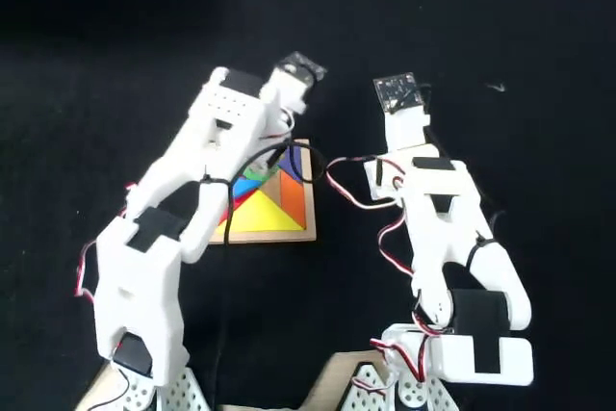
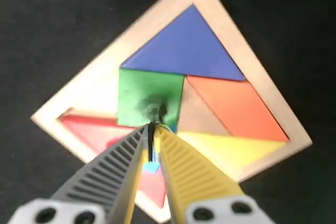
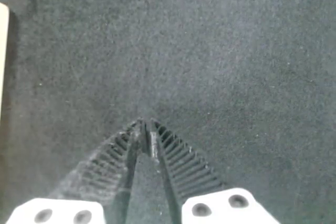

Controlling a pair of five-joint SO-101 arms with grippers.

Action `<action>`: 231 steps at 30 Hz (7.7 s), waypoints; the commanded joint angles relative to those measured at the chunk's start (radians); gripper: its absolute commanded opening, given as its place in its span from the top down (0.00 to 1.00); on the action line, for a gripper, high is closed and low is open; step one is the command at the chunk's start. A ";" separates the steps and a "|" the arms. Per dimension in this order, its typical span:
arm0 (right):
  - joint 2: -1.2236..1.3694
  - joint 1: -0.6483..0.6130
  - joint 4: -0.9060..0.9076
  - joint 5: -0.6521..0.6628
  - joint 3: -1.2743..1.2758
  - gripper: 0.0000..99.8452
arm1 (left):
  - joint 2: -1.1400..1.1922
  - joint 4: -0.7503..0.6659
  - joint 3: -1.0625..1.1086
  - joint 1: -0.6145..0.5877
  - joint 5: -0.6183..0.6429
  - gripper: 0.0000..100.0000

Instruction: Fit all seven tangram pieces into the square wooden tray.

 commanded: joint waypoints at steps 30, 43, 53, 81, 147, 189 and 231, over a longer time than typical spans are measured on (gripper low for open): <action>-0.004 -0.034 -0.012 -0.002 -0.025 0.99 | -0.121 -0.163 0.243 -0.113 -0.071 0.96; -0.004 -0.034 -0.012 -0.002 -0.025 0.99 | -0.110 -0.115 0.130 -0.087 -0.049 0.96; -0.004 -0.034 -0.012 -0.002 -0.025 0.99 | -0.138 0.025 0.065 -0.030 -0.014 0.96; -0.004 -0.034 -0.012 -0.002 -0.025 0.99 | -0.015 -0.135 0.081 -0.101 -0.054 0.96; -1.033 0.037 0.603 -0.011 -0.519 0.99 | -1.567 0.018 0.044 -0.395 0.224 0.97; -1.779 0.044 0.571 -0.011 0.093 0.76 | -2.346 -0.957 1.859 -0.392 0.118 0.97; -1.781 0.040 0.729 -0.554 0.869 0.77 | -2.317 -0.232 1.982 -0.430 0.328 0.97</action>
